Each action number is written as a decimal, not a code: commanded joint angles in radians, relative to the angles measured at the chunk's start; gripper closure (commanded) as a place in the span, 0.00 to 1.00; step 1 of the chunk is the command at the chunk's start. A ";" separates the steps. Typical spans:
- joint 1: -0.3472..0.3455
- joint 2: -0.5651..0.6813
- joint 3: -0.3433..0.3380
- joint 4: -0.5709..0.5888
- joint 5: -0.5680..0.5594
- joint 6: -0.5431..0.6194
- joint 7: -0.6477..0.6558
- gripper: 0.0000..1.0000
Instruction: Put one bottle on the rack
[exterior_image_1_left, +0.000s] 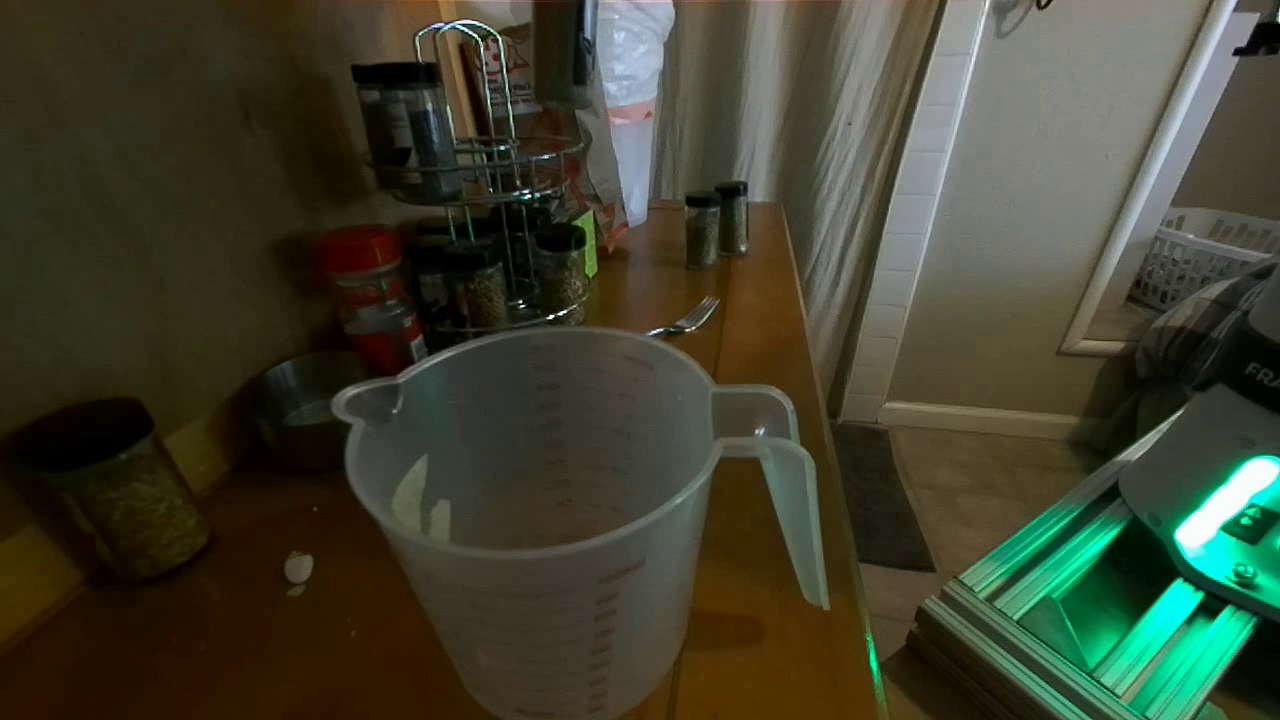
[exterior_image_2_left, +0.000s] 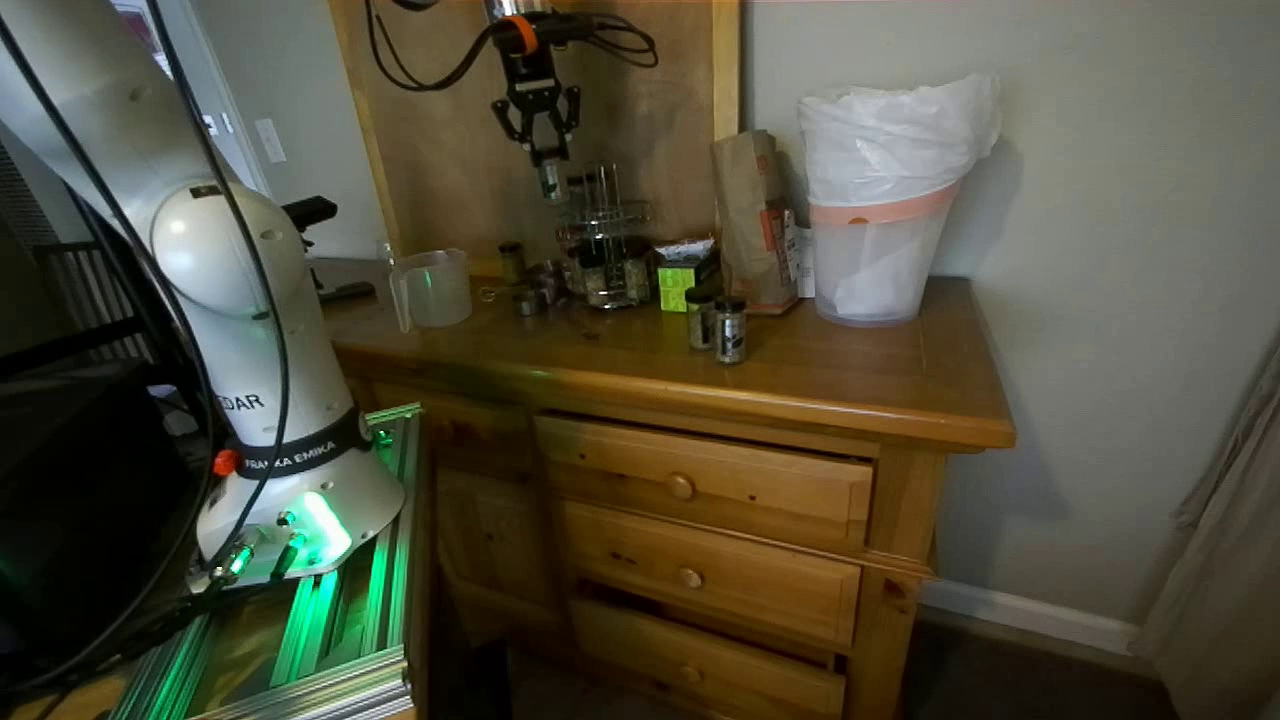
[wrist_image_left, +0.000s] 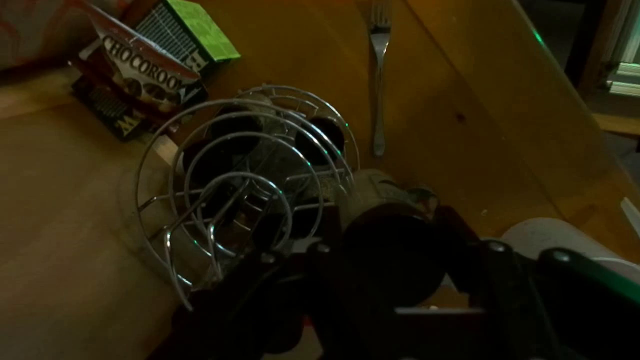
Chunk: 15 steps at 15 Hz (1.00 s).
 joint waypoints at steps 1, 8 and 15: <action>0.002 -0.024 -0.002 -0.014 0.013 0.038 -0.053 0.76; -0.003 -0.004 0.008 0.002 0.002 0.017 -0.028 0.51; -0.003 -0.004 0.008 0.002 0.002 0.017 -0.029 0.51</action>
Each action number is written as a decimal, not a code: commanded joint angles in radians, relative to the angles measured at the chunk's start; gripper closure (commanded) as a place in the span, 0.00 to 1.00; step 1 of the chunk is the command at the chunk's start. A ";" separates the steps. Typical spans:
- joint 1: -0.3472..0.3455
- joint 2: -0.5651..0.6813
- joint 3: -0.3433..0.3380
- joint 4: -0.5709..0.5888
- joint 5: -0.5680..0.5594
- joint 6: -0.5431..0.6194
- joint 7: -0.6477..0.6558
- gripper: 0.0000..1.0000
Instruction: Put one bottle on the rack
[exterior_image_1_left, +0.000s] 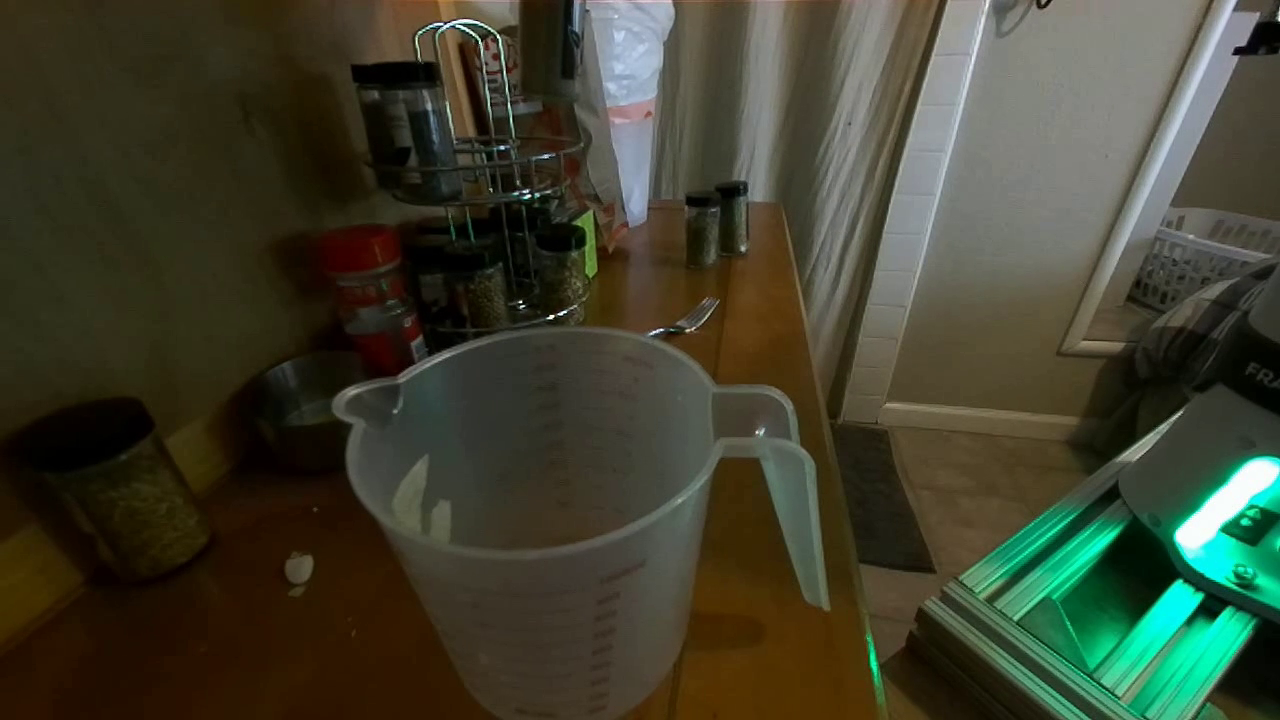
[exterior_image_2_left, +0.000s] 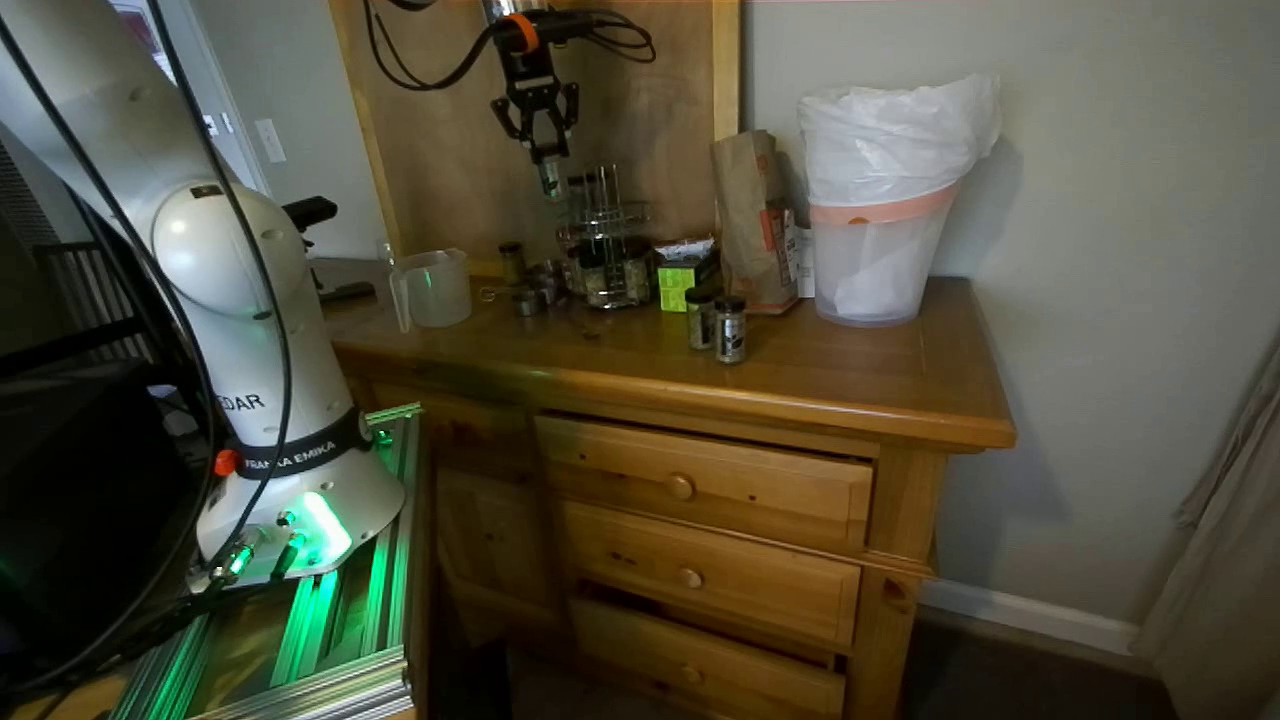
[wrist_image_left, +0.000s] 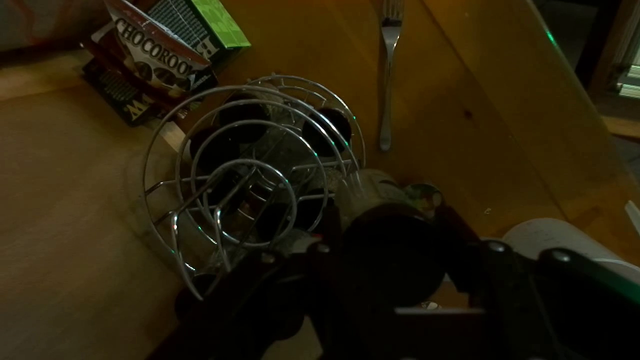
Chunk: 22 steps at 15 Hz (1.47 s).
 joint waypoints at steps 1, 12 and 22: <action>-0.007 0.001 0.007 0.003 0.002 -0.003 -0.001 0.51; -0.006 0.065 0.034 0.029 -0.026 0.004 0.006 0.76; -0.014 0.100 0.074 0.050 -0.139 0.075 0.058 0.76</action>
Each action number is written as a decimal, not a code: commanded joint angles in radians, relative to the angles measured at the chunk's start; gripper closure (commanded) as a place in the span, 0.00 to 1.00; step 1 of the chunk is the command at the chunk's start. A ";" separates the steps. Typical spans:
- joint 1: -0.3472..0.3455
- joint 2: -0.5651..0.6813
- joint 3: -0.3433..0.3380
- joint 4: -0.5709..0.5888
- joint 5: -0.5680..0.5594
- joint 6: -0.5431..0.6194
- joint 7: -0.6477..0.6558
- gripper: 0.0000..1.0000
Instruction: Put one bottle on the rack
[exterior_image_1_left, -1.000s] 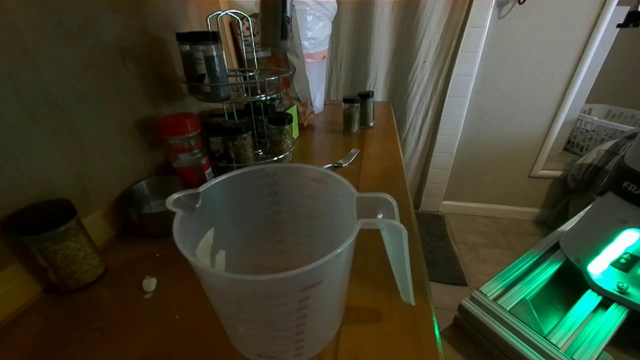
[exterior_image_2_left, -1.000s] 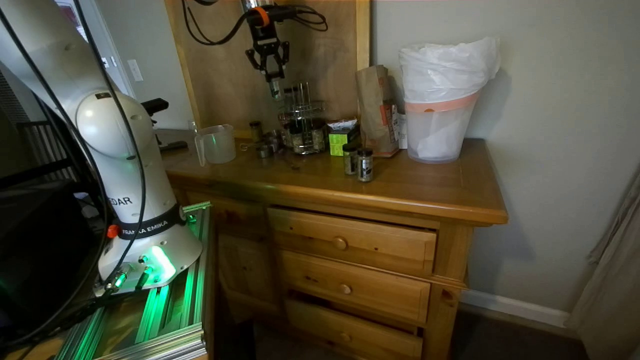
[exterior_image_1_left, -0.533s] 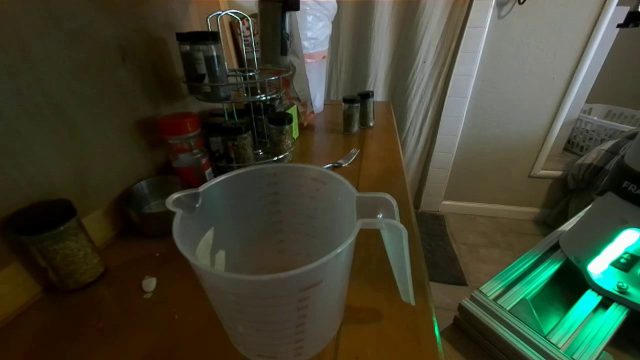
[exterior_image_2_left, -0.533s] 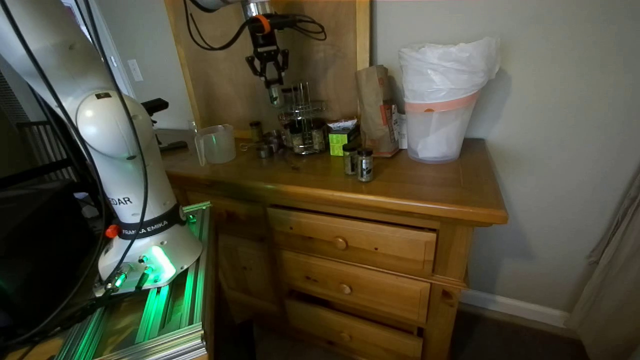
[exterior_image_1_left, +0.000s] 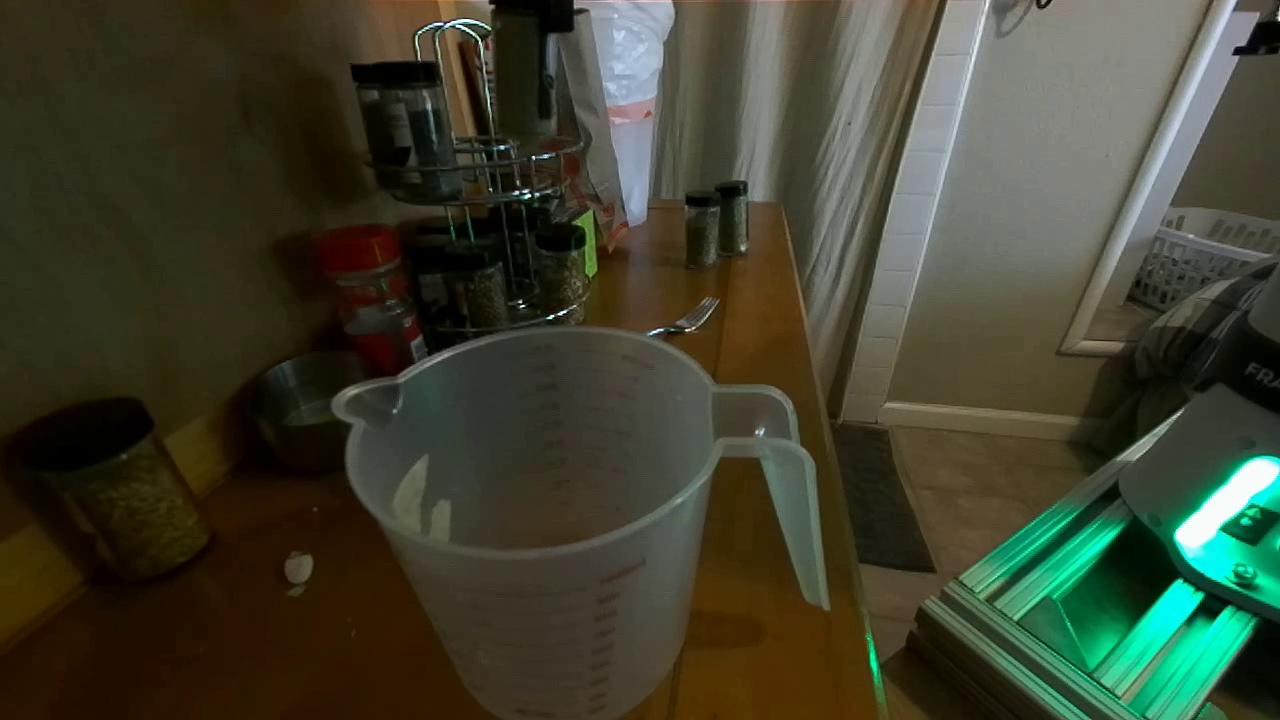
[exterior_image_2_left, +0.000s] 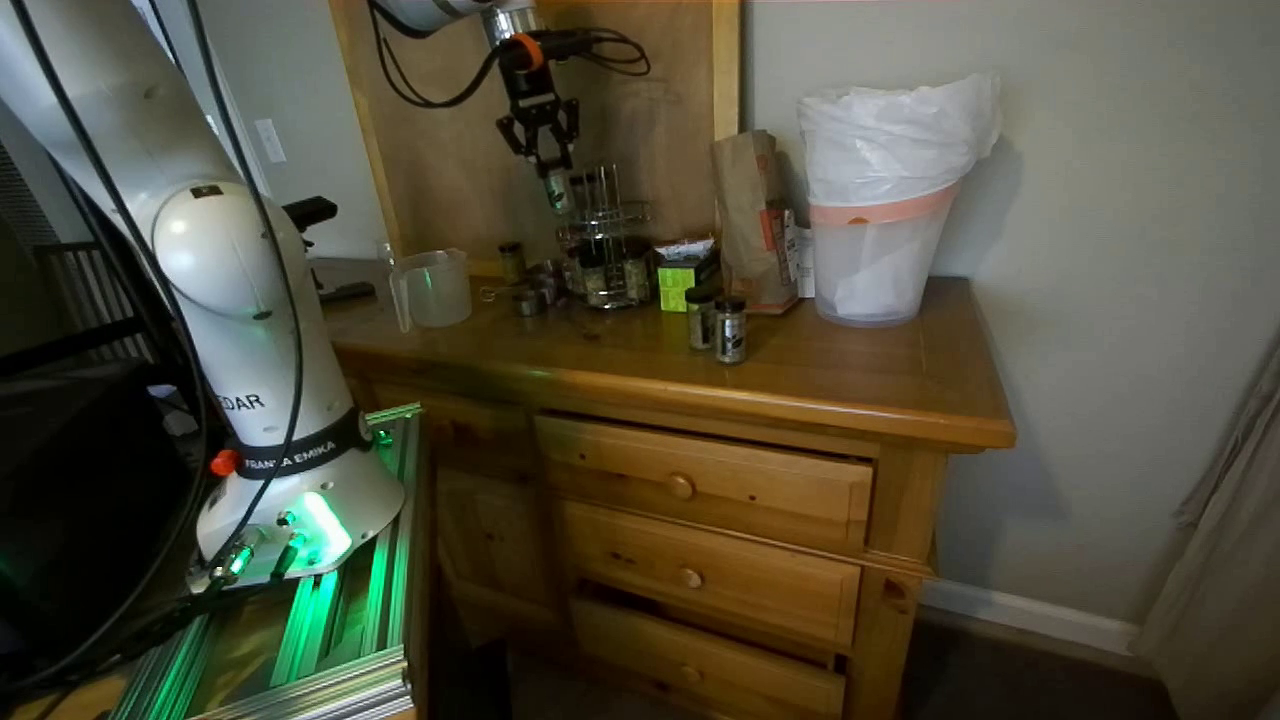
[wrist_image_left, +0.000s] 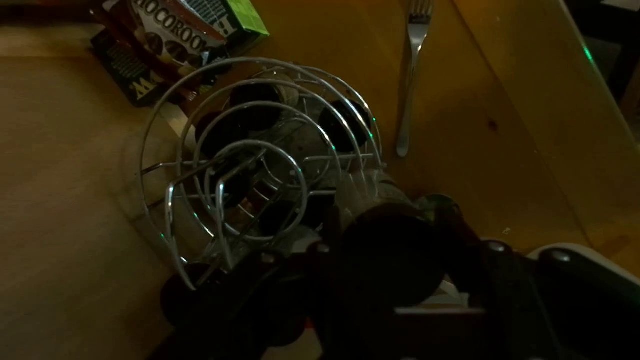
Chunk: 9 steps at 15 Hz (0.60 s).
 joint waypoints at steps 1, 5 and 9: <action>-0.013 0.033 0.016 0.041 -0.050 0.018 0.033 0.76; -0.012 0.076 0.022 0.062 -0.064 0.018 0.033 0.76; -0.011 0.114 0.031 0.087 -0.081 0.020 0.037 0.76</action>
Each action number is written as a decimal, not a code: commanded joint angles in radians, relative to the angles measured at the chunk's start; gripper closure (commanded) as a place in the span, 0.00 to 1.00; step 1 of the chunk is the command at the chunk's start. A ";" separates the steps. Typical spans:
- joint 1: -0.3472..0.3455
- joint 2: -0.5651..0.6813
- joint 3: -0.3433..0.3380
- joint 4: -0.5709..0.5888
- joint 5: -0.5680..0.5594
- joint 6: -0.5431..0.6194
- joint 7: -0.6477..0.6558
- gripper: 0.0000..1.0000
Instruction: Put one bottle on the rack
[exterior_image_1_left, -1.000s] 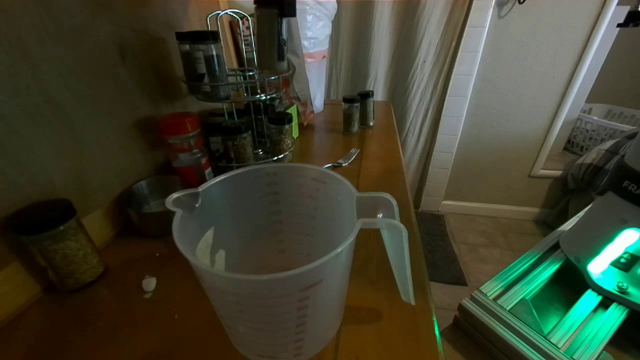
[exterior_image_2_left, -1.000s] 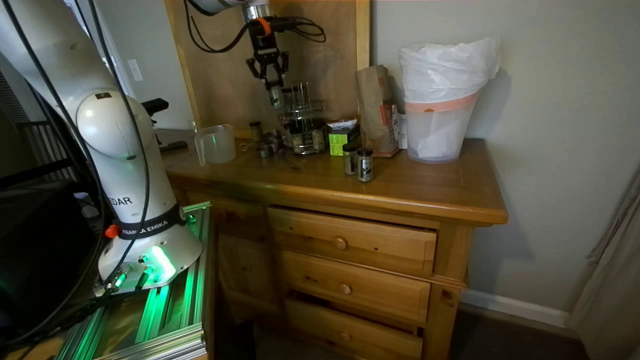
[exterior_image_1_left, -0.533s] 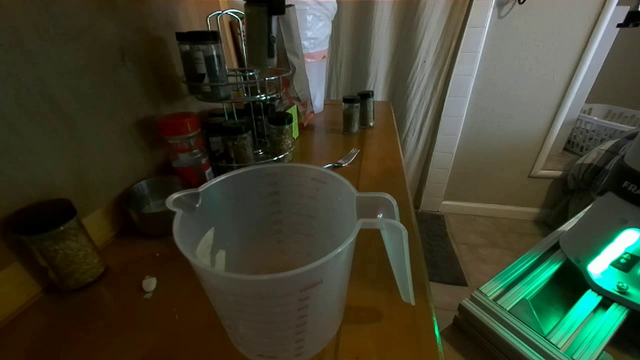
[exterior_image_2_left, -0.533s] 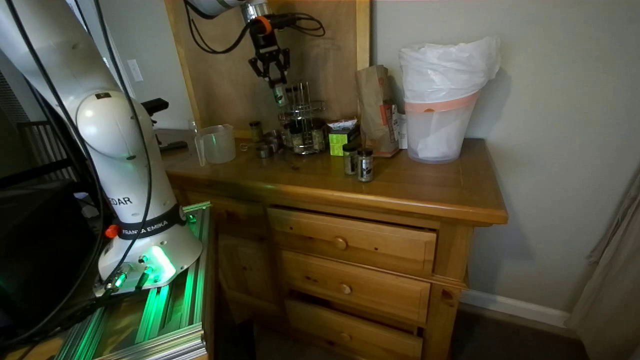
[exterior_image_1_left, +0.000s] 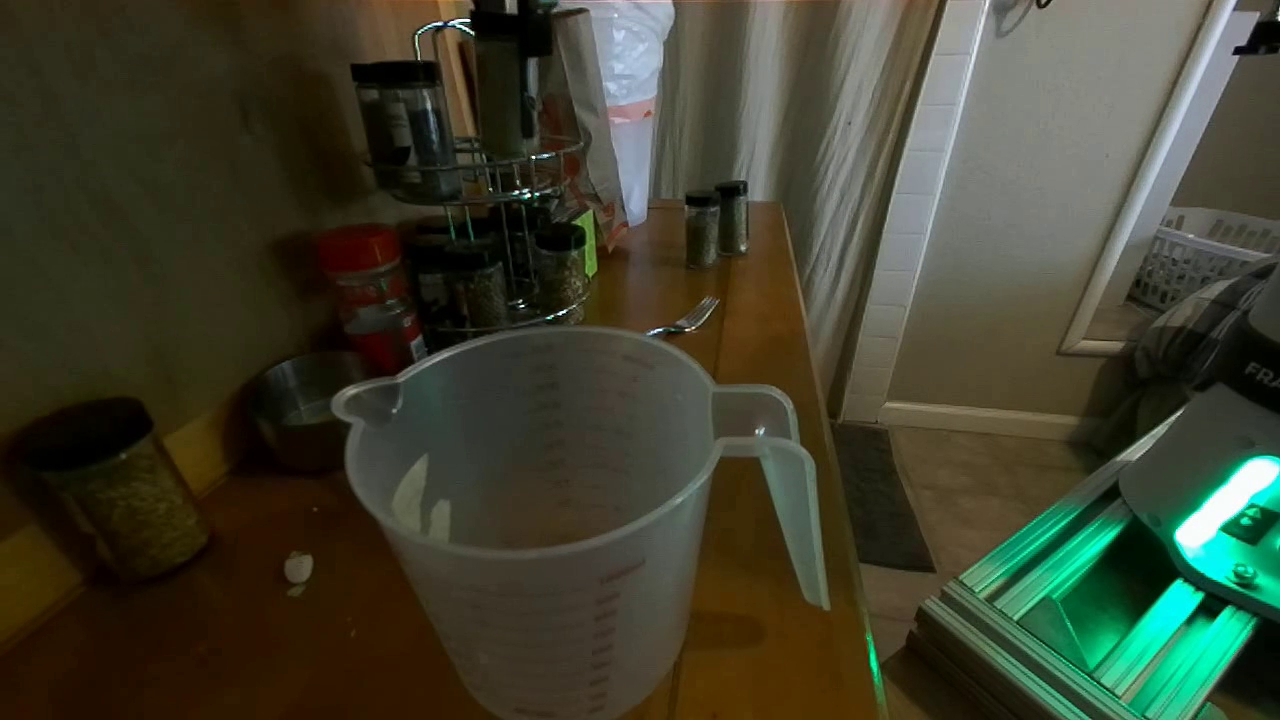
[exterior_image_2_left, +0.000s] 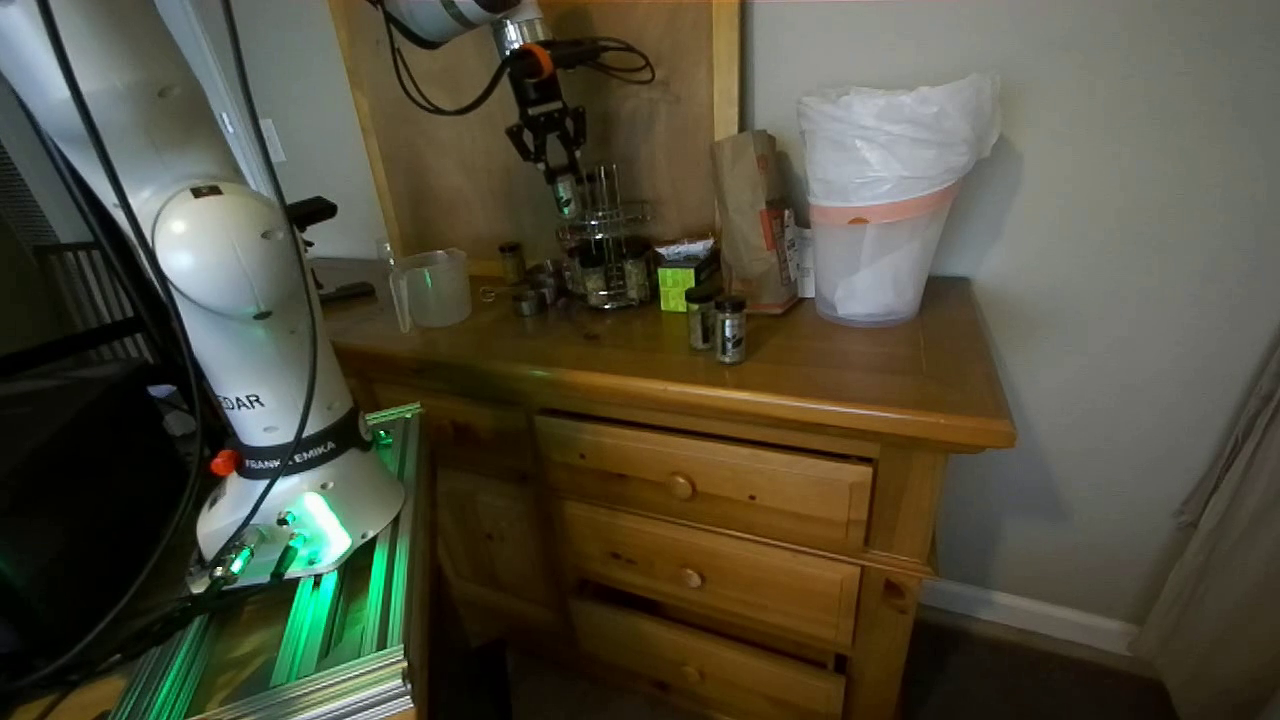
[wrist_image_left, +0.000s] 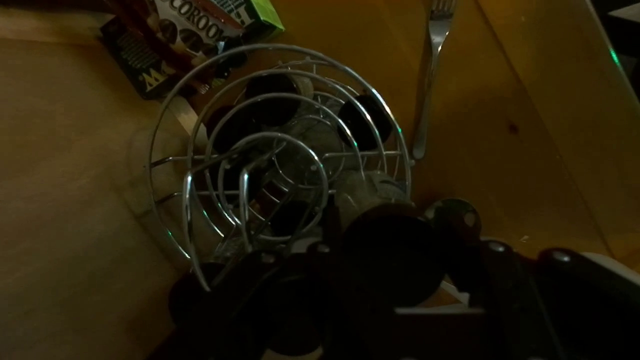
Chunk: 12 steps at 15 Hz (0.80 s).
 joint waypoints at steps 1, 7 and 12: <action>-0.010 0.049 0.022 0.049 -0.041 0.010 0.023 0.76; -0.009 0.099 0.038 0.084 -0.059 -0.007 0.024 0.76; -0.011 0.121 0.040 0.095 -0.063 -0.015 0.030 0.76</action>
